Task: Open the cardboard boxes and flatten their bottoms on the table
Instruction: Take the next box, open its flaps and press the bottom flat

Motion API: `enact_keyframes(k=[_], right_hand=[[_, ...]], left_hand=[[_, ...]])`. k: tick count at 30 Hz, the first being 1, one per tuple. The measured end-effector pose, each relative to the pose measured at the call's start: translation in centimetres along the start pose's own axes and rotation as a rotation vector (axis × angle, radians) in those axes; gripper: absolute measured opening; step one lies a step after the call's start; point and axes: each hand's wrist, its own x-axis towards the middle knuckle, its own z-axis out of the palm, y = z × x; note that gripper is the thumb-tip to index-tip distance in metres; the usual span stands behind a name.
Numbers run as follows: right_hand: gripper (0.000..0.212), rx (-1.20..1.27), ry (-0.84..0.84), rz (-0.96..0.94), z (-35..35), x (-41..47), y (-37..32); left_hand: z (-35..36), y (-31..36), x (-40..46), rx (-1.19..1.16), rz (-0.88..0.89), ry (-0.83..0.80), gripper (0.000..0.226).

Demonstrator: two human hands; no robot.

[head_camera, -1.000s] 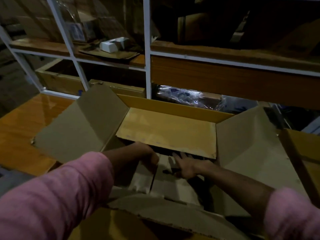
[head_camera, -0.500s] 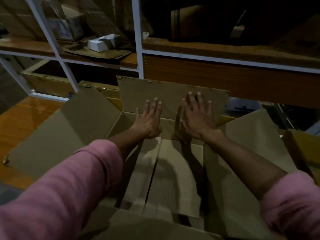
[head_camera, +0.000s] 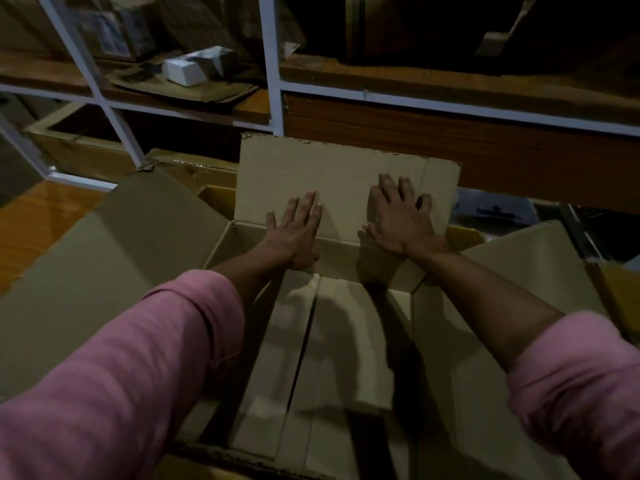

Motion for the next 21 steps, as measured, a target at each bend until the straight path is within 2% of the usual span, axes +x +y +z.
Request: enact_keyframes(k=[8,13,15,19,21], right_hand=[[0.061,-0.049,0.196,-0.058,0.0,-2.6,-1.3],[0.060,-0.043,0.232,-0.037,0.1,-4.3,-1.9],[0.061,-0.032,0.253,-0.033,-0.1,-4.5,-2.0],[0.076,-0.047,0.261,-0.014,-1.4,-3.6,-1.7],[0.073,-0.051,0.214,0.007,-2.2,-2.7,-1.2]], left_hand=[[0.6,0.2,-0.9,0.027,0.060,0.170,0.095],[-0.1,0.9,-1.3,0.056,0.088,0.299,0.094],[-0.5,1.0,-1.4,0.060,0.085,0.300,0.096],[-1.4,1.3,-0.7,0.091,0.042,0.264,0.105],[-2.2,1.5,0.0,0.106,0.012,0.209,0.107]])
